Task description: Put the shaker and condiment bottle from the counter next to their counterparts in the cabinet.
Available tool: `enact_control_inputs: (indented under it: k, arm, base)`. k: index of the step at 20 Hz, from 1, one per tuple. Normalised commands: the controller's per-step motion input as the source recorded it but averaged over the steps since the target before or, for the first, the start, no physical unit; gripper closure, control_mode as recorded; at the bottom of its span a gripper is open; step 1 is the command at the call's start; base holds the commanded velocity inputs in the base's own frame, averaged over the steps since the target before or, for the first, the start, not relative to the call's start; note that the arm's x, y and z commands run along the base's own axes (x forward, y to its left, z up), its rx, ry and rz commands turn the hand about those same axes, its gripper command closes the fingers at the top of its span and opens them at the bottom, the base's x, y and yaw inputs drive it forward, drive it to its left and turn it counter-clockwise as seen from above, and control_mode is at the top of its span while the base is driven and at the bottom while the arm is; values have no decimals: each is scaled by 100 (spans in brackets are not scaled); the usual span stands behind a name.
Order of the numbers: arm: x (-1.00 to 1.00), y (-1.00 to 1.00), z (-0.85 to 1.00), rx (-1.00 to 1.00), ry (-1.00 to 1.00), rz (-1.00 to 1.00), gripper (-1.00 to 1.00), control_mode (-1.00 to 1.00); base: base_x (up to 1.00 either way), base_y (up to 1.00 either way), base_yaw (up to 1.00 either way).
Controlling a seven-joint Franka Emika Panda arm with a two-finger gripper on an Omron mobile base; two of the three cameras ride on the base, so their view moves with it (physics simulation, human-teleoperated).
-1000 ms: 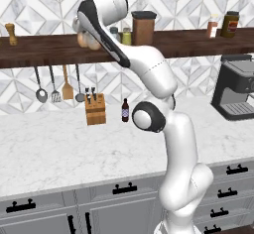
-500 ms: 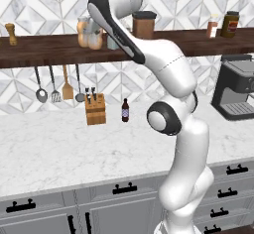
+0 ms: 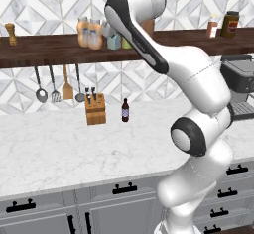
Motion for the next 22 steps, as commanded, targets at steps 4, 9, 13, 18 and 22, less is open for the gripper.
enact_control_inputs:
  k: [4, 9, 13, 18, 22]
  arm:
    - [-97, -63, -87, 11, -13, 13, -100, -100]
    - [-92, -72, -100, 17, -12, 13, -100, -100]
    - [-87, -75, -100, 20, -10, 13, -100, -100]
    - [-65, -70, -92, 15, -5, 12, -100, -100]
    - [-32, -61, -79, 11, 0, 9, -100, -100]
  base:
    - [0, 0, 0]
    - [0, 0, 0]
    - [0, 0, 0]
    - [0, 0, 0]
    - [0, 0, 0]
